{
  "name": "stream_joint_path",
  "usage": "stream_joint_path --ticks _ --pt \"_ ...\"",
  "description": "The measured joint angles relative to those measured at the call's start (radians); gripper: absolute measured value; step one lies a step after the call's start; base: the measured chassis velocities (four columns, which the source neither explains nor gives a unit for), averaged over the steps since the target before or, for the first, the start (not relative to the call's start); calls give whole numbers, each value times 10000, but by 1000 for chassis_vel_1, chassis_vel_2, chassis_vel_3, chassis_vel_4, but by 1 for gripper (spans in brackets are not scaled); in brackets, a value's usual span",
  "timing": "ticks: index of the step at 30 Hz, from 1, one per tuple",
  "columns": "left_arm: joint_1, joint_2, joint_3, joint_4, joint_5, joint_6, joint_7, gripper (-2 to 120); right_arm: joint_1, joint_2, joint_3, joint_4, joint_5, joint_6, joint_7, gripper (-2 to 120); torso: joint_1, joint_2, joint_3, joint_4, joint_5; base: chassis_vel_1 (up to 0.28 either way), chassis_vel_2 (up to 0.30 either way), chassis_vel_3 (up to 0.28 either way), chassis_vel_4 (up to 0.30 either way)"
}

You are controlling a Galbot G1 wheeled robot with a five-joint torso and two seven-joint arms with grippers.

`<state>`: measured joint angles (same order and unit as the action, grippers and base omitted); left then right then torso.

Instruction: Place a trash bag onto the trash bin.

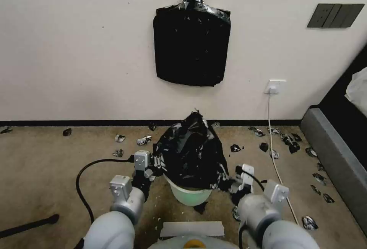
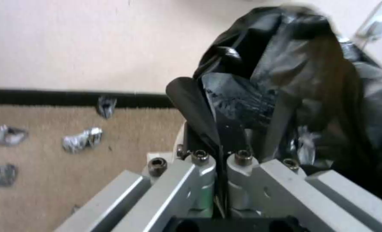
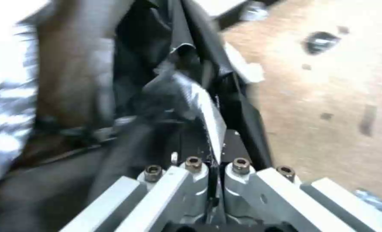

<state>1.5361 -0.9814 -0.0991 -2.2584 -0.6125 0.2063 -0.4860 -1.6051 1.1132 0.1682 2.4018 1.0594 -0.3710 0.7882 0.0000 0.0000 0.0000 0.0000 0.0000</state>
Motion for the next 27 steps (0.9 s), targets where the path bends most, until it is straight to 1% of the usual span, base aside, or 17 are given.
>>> stream_joint_path --ticks 2,3,6,11,14,15,18,19,22,27 --pt "35 -444 191 433 82 33 -21 0 -142 -4 253 -279 302 29 579 0 0 0 0 -1 -2 0 0 0 0" --pt "35 -444 191 433 82 33 -21 0 -142 -4 253 -279 302 29 579 0 0 0 0 -1 -2 0 0 0 0" --pt "110 -728 302 813 253 66 -37 0 -91 31 346 -591 711 -111 1125 0 0 0 0 -1 -2 0 0 0 0" --pt "281 -706 257 822 277 190 -85 0 153 128 280 -794 1030 -475 1462 0 0 0 0 -1 -1 0 0 0 0" --pt "641 -576 126 653 278 256 -122 0 374 232 154 -1013 1336 -963 1718 0 0 0 0 0 0 0 0 0 0" --pt "641 -576 126 653 278 256 -122 0 374 232 154 -1013 1336 -963 1718 0 0 0 0 0 0 0 0 0 0" --pt "901 -460 95 640 322 337 -124 0 393 261 138 -1149 1596 -1575 1899 0 0 0 0 0 0 0 0 0 0" --pt "901 -460 95 640 322 337 -124 0 393 261 138 -1149 1596 -1575 1899 0 0 0 0 0 0 0 0 0 0" --pt "959 -449 72 790 327 402 -124 0 484 261 136 -1375 1690 -1865 1875 0 0 0 0 -1 -1 0 0 0 0" --pt "783 -281 116 1059 290 498 -118 0 925 284 102 -1848 1750 -2005 1757 0 0 0 0 0 -1 0 0 0 0"
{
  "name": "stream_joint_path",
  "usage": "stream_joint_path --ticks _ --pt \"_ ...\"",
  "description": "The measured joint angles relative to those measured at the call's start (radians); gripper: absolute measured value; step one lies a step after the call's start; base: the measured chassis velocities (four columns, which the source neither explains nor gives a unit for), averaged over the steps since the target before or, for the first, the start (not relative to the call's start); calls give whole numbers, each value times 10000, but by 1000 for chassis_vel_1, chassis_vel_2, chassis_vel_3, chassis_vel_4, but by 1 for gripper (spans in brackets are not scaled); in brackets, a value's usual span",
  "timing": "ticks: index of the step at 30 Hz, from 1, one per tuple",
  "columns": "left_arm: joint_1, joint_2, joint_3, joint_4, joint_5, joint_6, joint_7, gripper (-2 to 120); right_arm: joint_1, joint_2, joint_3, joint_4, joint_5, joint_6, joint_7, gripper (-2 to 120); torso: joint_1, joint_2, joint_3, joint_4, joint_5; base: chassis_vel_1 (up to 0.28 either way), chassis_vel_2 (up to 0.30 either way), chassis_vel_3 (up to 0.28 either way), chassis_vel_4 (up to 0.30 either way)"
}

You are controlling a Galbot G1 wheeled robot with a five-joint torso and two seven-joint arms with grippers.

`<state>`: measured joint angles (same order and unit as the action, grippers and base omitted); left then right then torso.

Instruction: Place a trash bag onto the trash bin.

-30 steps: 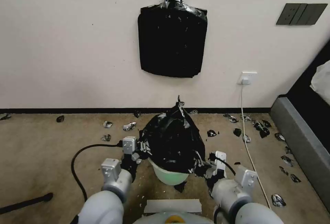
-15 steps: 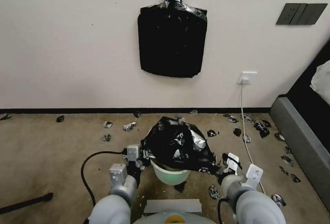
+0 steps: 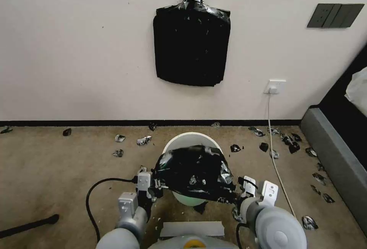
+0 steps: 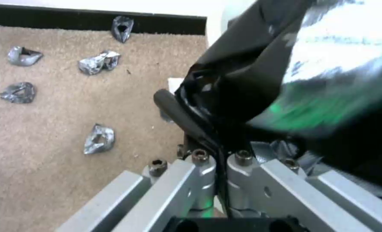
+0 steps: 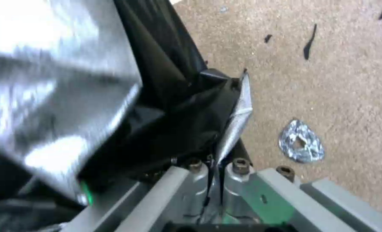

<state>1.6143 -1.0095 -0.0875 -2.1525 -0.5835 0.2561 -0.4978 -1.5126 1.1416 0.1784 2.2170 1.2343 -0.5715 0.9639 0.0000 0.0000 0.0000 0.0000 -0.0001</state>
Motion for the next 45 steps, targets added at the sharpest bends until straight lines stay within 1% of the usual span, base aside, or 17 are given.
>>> stream_joint_path --ticks 7,13,15,18,22,24,28,32,34,38,39,41,42,43,44,45 --pt "-346 121 60 416 -97 296 62 0 531 -100 -216 -433 33 -248 -31 0 -1 0 0 0 0 0 0 0 0" --pt "-407 105 27 516 -123 333 65 0 468 -139 -384 -518 -251 -409 -173 0 0 0 1 0 0 0 0 0 0" --pt "-369 114 8 434 -164 340 65 0 377 -142 -418 -446 -430 -438 -227 0 0 0 1 1 0 0 0 0 0" --pt "-138 242 -84 -36 -255 423 71 0 -7 -151 -425 10 -574 -549 -290 0 0 0 0 0 0 0 0 0 0" --pt "-67 426 -119 -139 -292 558 76 0 -145 -212 -445 25 -687 -662 -401 0 0 0 0 0 0 0 0 0 0" --pt "-166 557 -118 52 -295 595 93 0 -70 -223 -471 -355 -945 -685 -610 0 0 0 0 0 1 0 0 0 0" --pt "-430 543 -96 345 -305 597 101 0 253 -203 -482 -808 -1014 -662 -695 0 0 0 1 0 1 0 0 0 0" --pt "-686 509 -74 655 -303 495 103 0 610 -203 -546 -1225 -1359 -335 -975 0 0 0 1 0 1 0 0 0 0" --pt "-736 451 -120 748 -294 329 104 0 689 -227 -580 -1334 -1673 -128 -1205 0 0 0 1 1 1 0 0 0 0" --pt "-702 418 -185 750 -294 265 105 0 640 -286 -588 -1307 -1773 -66 -1346 0 0 0 1 0 1 0 0 0 0" --pt "-494 409 -282 608 -283 220 102 4 349 -389 -566 -1118 -1965 34 -1525 3 0 0 1 1 1 0 0 0 0" --pt "-247 377 -302 395 -201 211 117 12 9 -458 -527 -833 -2156 122 -1700 12 0 0 0 1 2 0 0 0 0" --pt "-247 377 -302 395 -201 211 117 12 9 -458 -527 -833 -2156 122 -1700 12 0 0 0 1 2 0 0 0 0" --pt "-136 341 -320 309 -49 217 117 19 -220 -506 -500 -621 -2266 149 -1771 19 0 0 0 0 1 0 0 0 0" --pt "-64 311 -336 258 85 224 117 23 -397 -539 -483 -459 -2357 157 -1807 22 0 0 0 0 1 0 0 0 0" --pt "-64 311 -336 258 85 224 117 23 -397 -539 -483 -459 -2357 157 -1807 22 0 0 0 0 1 0 0 0 0"
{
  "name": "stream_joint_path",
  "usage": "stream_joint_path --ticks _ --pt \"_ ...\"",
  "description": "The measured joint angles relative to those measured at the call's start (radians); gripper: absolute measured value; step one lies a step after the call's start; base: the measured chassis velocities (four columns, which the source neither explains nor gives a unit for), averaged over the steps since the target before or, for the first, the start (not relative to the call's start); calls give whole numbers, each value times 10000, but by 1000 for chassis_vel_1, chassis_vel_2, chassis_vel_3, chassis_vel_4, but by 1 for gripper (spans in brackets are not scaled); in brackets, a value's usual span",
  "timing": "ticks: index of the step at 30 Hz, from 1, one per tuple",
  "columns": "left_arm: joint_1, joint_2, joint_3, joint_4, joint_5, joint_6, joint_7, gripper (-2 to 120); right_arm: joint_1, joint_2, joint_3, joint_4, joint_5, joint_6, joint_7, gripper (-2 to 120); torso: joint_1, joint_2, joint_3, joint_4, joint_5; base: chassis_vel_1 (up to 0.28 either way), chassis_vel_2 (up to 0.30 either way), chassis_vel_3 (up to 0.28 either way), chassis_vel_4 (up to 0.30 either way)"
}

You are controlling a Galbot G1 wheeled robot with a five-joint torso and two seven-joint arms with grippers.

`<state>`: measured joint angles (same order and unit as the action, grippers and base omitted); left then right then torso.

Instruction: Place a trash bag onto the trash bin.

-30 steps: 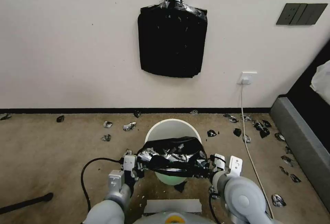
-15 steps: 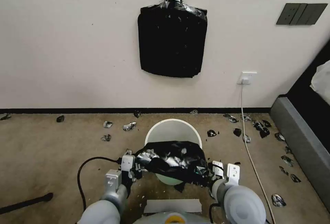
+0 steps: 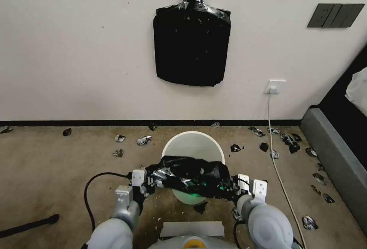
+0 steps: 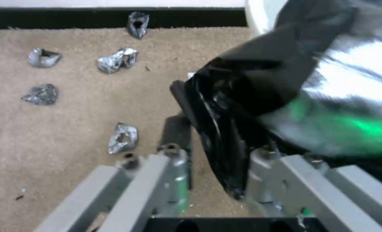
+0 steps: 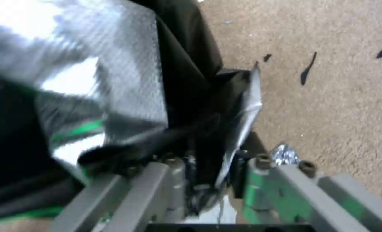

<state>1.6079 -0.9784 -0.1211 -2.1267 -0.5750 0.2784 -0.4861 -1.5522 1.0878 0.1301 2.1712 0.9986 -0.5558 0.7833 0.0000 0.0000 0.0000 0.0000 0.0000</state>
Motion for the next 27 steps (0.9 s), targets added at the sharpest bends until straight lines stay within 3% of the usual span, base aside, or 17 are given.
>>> stream_joint_path --ticks 2,6,12,14,20,25,27 --pt "165 -30 -48 -156 241 56 2 33 -486 -103 27 370 -378 18 -142 34 0 0 0 0 0 0 0 0 0" --pt "342 -22 -99 -307 436 107 50 45 -857 -179 46 587 -821 76 -287 45 0 0 -1 -1 0 0 0 0 0" --pt "996 116 -473 -549 1558 -147 638 67 -1387 -205 180 1059 -1380 146 -415 70 0 0 -1 -1 -1 0 0 0 0" --pt "1207 134 -604 -604 1762 -303 833 74 -1465 -215 194 1123 -1517 190 -472 74 0 0 0 0 0 0 0 0 0" --pt "2106 203 -1333 -607 3118 -1588 2166 97 -1993 -379 247 1711 -2040 435 -874 97 0 1 0 0 0 0 0 0 0" --pt "2485 283 -1825 -450 3699 -2592 2969 100 -2341 -516 293 2185 -2326 477 -1087 100 0 0 -1 0 -2 0 0 0 0" --pt "2740 263 -2208 -391 3950 -3413 3472 100 -2512 -607 520 2474 -2557 547 -1387 100 0 0 -1 -1 0 0 0 0 0"
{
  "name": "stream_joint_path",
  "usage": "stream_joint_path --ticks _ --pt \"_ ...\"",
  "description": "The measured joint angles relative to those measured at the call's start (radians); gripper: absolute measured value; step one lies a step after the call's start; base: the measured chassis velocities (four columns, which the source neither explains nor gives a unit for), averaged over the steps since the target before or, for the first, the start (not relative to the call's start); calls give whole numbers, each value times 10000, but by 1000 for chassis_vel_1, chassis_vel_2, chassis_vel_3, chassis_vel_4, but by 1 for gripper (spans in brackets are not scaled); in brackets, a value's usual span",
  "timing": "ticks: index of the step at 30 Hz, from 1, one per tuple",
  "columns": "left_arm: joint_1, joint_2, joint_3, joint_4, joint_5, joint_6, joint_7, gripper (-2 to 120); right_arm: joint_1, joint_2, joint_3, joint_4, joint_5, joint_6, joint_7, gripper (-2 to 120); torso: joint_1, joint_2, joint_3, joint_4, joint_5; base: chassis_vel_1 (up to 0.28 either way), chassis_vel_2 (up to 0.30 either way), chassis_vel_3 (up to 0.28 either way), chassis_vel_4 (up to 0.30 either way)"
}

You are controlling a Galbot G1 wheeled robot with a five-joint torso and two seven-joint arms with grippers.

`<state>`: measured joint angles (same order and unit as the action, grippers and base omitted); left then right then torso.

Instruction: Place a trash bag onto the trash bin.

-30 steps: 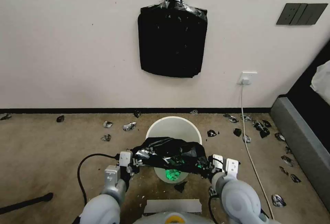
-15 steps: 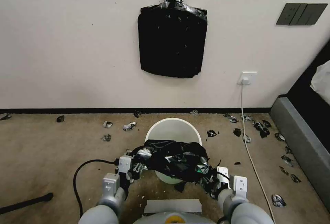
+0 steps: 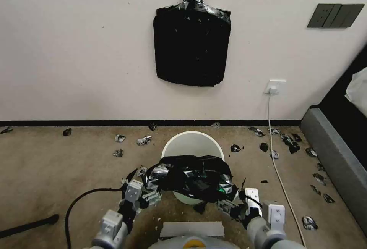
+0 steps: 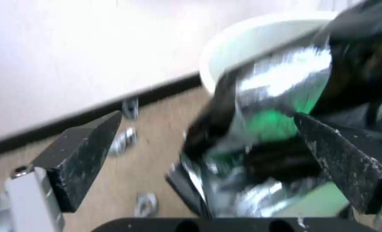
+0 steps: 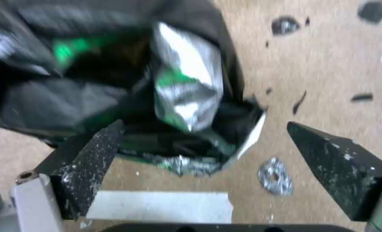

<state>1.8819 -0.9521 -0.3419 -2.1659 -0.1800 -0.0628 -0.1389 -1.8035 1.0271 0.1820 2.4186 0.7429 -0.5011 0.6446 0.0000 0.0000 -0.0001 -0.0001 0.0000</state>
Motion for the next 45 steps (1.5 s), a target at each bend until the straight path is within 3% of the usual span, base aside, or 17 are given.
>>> stream_joint_path --ticks 1,3,4,7,8,10,12,14,16,20,23,24,28,38,45 --pt "0 0 0 0 0 0 0 100 0 0 0 0 0 0 0 100 0 0 0 0 0 0 0 0 0" --pt "302 -148 -600 197 258 -1168 679 100 -180 -228 566 431 -111 -88 -754 100 1 0 0 -1 -1 0 0 0 0" --pt "302 -148 -600 197 258 -1168 679 100 -180 -228 566 431 -111 -88 -754 100 1 0 0 -1 -1 0 0 0 0" --pt "804 -465 -1368 405 349 -2326 1368 100 -20 -759 1276 825 -107 -446 -1980 100 0 0 1 0 -2 0 0 0 0" --pt "804 -465 -1368 405 349 -2326 1368 100 -20 -759 1276 825 -107 -446 -1980 100 0 0 1 0 -2 0 0 0 0" --pt "1147 -850 -1764 365 347 -3038 1634 100 559 -1133 1671 788 110 -529 -3057 100 0 0 1 1 -1 0 0 0 0" --pt "1223 -1006 -1852 311 326 -3226 1675 100 852 -1259 1766 659 204 -546 -3455 100 0 0 0 0 -1 0 0 0 0" --pt "1303 -1614 -1997 149 141 -3696 1683 100 2389 -1655 1832 -167 776 -634 -4617 100 0 0 1 2 8 0 0 0 0" --pt "1174 -1808 -1982 122 95 -3726 1626 100 3111 -1774 1802 -542 945 -712 -5043 100 0 0 1 8 6 0 0 0 0" --pt "716 -2089 -1813 113 117 -3634 1467 100 4680 -2054 1582 -1570 1070 -974 -5992 100 0 0 1 -5 -3 0 0 0 0" --pt "816 -2585 -1949 -10 299 -3508 1382 100 6501 -2453 700 -3100 991 -1218 -7313 100 1 0 2 0 3 0 0 0 0" --pt "816 -2585 -1949 -10 299 -3508 1382 100 6501 -2453 700 -3100 991 -1218 -7313 100 1 0 2 0 3 0 0 0 0" --pt "1117 -3032 -2066 -122 582 -3493 1319 100 8527 -2527 -728 -4957 392 -1275 -8528 100 1 -1 2 2 2 0 0 0 0" --pt "1299 -3239 -2159 -403 974 -3384 1255 100 10617 -1808 -3175 -7381 -698 -1270 -9682 100 2 -1 2 1 1 0 0 0 0" --pt "1266 -3222 -2250 -441 983 -3345 1255 100 11384 -1314 -3802 -8584 -1014 -992 -10214 100 1 -1 2 0 0 0 0 0 0"
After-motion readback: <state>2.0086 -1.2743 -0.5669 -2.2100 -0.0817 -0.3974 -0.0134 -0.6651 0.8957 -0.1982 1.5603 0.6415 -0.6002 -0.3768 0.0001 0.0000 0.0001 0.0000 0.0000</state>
